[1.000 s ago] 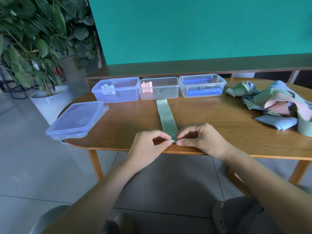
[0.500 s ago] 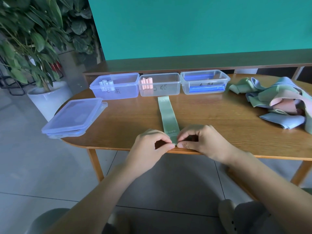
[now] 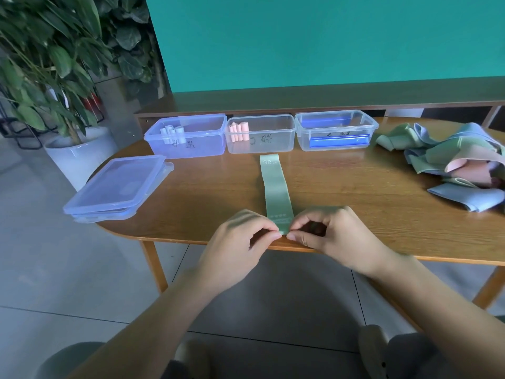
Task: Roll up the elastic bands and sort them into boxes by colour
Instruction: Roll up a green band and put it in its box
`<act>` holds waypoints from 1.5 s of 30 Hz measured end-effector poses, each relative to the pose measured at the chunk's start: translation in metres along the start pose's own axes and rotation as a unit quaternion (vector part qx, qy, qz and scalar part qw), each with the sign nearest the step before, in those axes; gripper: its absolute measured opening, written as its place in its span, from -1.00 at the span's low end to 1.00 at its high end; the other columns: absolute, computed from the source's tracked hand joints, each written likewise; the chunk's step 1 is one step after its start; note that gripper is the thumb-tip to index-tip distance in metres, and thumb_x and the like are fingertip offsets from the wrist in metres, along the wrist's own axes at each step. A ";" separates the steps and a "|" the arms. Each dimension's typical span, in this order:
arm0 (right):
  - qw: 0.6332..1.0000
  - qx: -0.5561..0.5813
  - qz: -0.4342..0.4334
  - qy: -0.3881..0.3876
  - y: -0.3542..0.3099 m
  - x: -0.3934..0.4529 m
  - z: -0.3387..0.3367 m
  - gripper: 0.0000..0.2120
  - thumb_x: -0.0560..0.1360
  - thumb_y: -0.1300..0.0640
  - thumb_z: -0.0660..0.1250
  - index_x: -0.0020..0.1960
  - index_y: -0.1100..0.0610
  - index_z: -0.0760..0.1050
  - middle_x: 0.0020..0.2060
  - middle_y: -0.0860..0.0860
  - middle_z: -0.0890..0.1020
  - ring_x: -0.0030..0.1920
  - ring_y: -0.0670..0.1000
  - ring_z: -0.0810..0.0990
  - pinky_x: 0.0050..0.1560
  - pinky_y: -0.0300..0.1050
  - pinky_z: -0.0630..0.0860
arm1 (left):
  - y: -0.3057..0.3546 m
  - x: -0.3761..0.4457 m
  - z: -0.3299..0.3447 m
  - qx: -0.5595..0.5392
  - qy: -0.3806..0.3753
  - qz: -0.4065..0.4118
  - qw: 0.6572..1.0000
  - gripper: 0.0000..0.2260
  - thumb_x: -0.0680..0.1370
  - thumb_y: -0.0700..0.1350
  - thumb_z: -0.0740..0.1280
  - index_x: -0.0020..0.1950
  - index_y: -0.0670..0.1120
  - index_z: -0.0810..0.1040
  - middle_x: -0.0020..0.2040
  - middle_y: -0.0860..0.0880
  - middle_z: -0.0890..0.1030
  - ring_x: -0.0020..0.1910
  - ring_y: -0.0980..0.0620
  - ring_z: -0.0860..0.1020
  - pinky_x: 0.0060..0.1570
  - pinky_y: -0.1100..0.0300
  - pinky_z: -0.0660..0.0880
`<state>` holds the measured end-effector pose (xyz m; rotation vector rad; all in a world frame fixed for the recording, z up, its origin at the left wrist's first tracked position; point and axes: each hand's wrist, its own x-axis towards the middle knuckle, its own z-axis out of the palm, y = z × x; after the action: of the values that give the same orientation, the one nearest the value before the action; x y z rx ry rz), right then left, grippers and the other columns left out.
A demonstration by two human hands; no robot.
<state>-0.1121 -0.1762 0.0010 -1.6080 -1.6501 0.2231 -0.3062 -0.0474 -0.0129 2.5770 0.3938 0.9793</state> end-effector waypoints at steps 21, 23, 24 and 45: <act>0.999 0.018 0.023 -0.041 0.001 0.002 -0.008 -0.88 0.44 0.05 0.56 -0.14 0.09 0.69 -0.09 -0.10 0.69 -0.05 -0.05 0.65 -0.03 -0.21 0.50 | 0.008 0.004 0.001 -0.007 -0.016 -0.104 0.994 -0.88 0.49 0.03 0.49 -0.12 0.00 0.70 0.01 0.20 0.57 0.08 0.22 0.52 0.04 0.40 0.42; 0.999 0.014 0.022 -0.045 0.001 0.002 -0.008 -0.89 0.47 0.07 0.54 -0.14 0.11 0.69 -0.06 -0.10 0.67 -0.05 -0.08 0.63 -0.05 -0.32 0.43 | 0.008 0.005 0.001 -0.001 -0.020 -0.113 0.993 -0.86 0.49 0.04 0.48 -0.11 -0.02 0.70 0.03 0.19 0.54 0.08 0.19 0.51 0.02 0.41 0.38; 0.998 0.012 0.027 -0.048 0.000 0.003 -0.008 -0.90 0.48 0.08 0.52 -0.14 0.11 0.68 -0.04 -0.10 0.66 -0.05 -0.09 0.62 -0.05 -0.36 0.40 | 0.008 0.005 0.001 0.003 -0.020 -0.115 0.993 -0.85 0.50 0.04 0.47 -0.11 -0.03 0.70 0.03 0.17 0.53 0.07 0.18 0.50 0.02 0.41 0.37; 0.993 -0.007 0.111 -0.049 0.000 0.016 -0.008 -0.91 0.49 0.04 0.51 -0.14 -0.01 0.62 0.02 -0.10 0.54 -0.10 -0.11 0.53 -0.09 -0.37 0.40 | 0.003 0.014 -0.004 -0.009 -0.081 -0.065 0.995 -0.91 0.59 -0.12 0.37 -0.01 0.03 0.67 -0.07 0.18 0.56 0.01 0.14 0.53 -0.04 0.23 0.49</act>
<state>-0.1050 -0.1653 0.0126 -1.8170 -1.5460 0.4106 -0.2984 -0.0436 -0.0004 2.5559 0.4988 0.7202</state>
